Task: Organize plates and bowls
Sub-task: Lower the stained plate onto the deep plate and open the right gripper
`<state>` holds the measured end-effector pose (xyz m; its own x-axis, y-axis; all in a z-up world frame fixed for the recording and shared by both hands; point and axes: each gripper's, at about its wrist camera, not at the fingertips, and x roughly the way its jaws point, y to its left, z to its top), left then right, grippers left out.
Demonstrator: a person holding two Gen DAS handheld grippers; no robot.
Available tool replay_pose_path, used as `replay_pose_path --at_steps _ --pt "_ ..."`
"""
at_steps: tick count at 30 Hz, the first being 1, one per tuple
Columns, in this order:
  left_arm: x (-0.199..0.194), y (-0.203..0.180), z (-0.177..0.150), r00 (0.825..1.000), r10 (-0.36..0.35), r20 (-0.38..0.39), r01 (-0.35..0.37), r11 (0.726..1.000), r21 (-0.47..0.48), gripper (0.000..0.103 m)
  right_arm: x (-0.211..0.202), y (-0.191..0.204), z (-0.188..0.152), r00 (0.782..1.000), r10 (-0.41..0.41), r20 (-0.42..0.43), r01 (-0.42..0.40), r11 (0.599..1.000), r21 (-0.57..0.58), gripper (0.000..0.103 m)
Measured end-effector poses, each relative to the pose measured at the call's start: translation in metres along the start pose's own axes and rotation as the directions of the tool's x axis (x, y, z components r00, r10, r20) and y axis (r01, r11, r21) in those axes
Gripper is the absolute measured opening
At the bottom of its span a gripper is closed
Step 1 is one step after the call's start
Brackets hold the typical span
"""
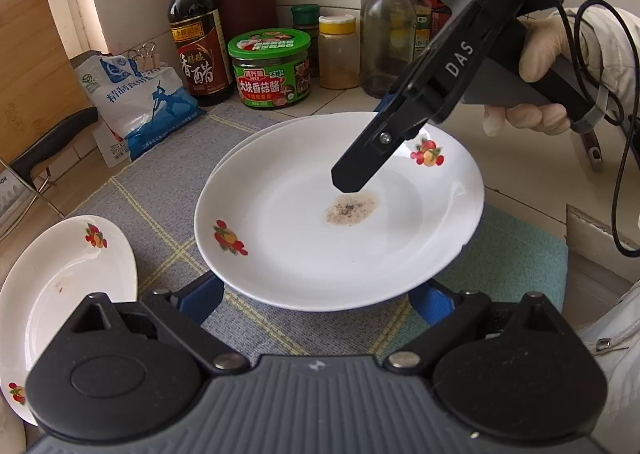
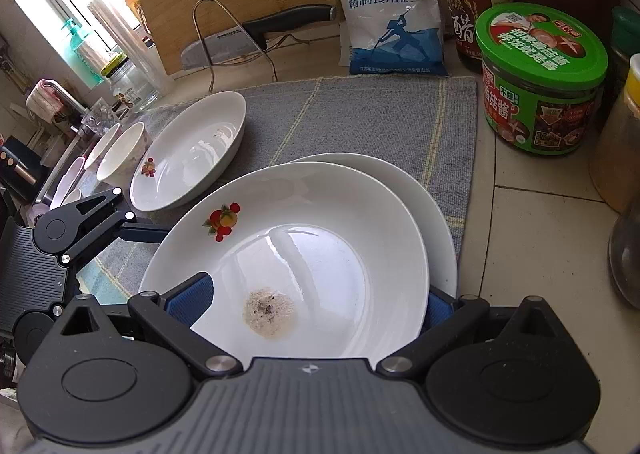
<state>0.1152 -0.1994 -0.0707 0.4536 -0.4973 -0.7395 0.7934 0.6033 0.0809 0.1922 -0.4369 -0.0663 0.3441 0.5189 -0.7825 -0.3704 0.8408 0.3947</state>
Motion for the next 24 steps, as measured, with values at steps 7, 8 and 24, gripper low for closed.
replay_pose_path --at_steps 7,8,24 --pt "-0.002 0.005 -0.001 0.998 -0.044 0.049 0.041 0.998 0.053 0.098 -0.01 0.006 -0.004 0.997 -0.059 0.04 0.056 0.997 0.051 0.103" --pt "-0.002 0.006 -0.002 0.997 -0.051 0.053 0.048 0.997 0.055 0.098 -0.011 0.007 -0.004 0.996 -0.072 0.047 0.07 0.996 0.057 0.103" --pt "-0.001 0.008 -0.007 0.989 -0.11 0.094 0.106 0.993 0.049 0.099 -0.018 0.027 -0.012 0.97 -0.239 0.039 0.233 0.965 0.123 0.103"
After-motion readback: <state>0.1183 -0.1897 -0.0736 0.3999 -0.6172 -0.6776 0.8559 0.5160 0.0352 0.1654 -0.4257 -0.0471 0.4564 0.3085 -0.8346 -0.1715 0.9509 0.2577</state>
